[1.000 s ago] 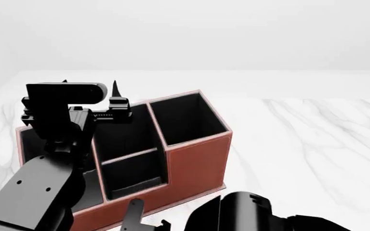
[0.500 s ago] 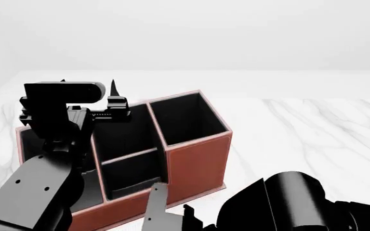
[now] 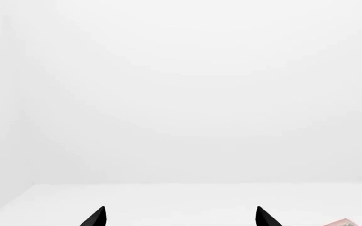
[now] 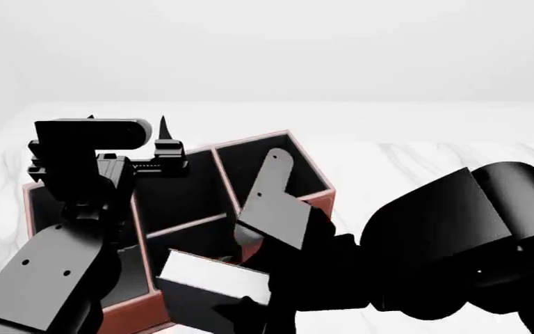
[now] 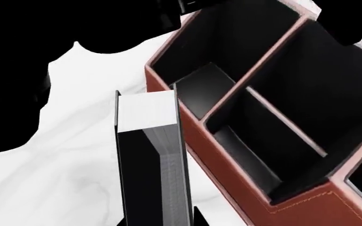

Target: Pick up the book and place it in the right compartment of the caddy.

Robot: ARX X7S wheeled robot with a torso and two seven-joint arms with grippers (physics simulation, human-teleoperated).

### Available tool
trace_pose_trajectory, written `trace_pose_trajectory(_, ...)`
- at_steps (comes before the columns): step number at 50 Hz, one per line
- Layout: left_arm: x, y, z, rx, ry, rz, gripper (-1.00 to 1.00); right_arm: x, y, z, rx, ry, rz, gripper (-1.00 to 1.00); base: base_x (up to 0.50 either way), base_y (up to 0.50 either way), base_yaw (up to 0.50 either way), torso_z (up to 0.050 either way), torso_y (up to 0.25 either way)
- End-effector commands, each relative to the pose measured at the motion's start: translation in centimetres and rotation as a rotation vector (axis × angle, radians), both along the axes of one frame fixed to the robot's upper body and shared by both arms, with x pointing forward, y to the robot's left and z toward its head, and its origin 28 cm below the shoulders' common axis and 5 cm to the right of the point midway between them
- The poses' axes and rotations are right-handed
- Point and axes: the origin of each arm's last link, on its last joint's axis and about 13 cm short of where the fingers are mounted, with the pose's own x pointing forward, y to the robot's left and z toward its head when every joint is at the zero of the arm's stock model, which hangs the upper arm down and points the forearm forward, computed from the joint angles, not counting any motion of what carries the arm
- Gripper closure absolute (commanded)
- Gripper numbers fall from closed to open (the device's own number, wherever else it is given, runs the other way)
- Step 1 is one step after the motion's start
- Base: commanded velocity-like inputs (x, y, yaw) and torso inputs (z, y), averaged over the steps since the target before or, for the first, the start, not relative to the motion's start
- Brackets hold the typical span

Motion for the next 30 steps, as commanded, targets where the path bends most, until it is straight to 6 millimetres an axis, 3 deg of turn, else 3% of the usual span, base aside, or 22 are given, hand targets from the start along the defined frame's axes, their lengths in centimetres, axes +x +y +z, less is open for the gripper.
trace_pose_trajectory(1,0.0,0.1,0.0,-0.002,0.000,0.003,-1.00,0.2,-1.4,3.4,0.044,-0.097,-0.100,1.00,0.00,0.00,0.00,0.000,0.000)
trace_pose_trajectory(8,0.0,0.1,-0.1,-0.002,0.000,0.004,-1.00,-0.3,-2.9,5.7,0.092,-0.144,-0.194,1.00,0.00,0.00,0.00,0.000,0.001)
trace_pose_trajectory(12,0.0,0.1,-0.1,-0.002,0.000,0.004,-1.00,-0.3,-2.9,5.7,0.092,-0.144,-0.194,1.00,0.00,0.00,0.00,0.000,0.000)
trace_pose_trajectory(13,0.0,0.1,-0.1,-0.002,0.002,0.005,-1.00,-0.3,-4.0,7.8,0.115,-0.184,-0.329,1.00,0.00,0.00,0.00,0.000,0.000)
trace_pose_trajectory(20,0.2,0.1,-0.3,-0.003,0.006,0.006,-1.00,-0.4,-4.9,12.1,0.198,-0.165,-0.522,1.00,0.00,0.00,0.00,0.000,0.001)
trace_pose_trajectory(30,0.3,0.1,-0.4,-0.002,0.008,0.005,-1.00,2.3,-5.0,15.3,0.256,-0.141,-0.733,1.00,0.00,0.00,0.00,0.000,0.000)
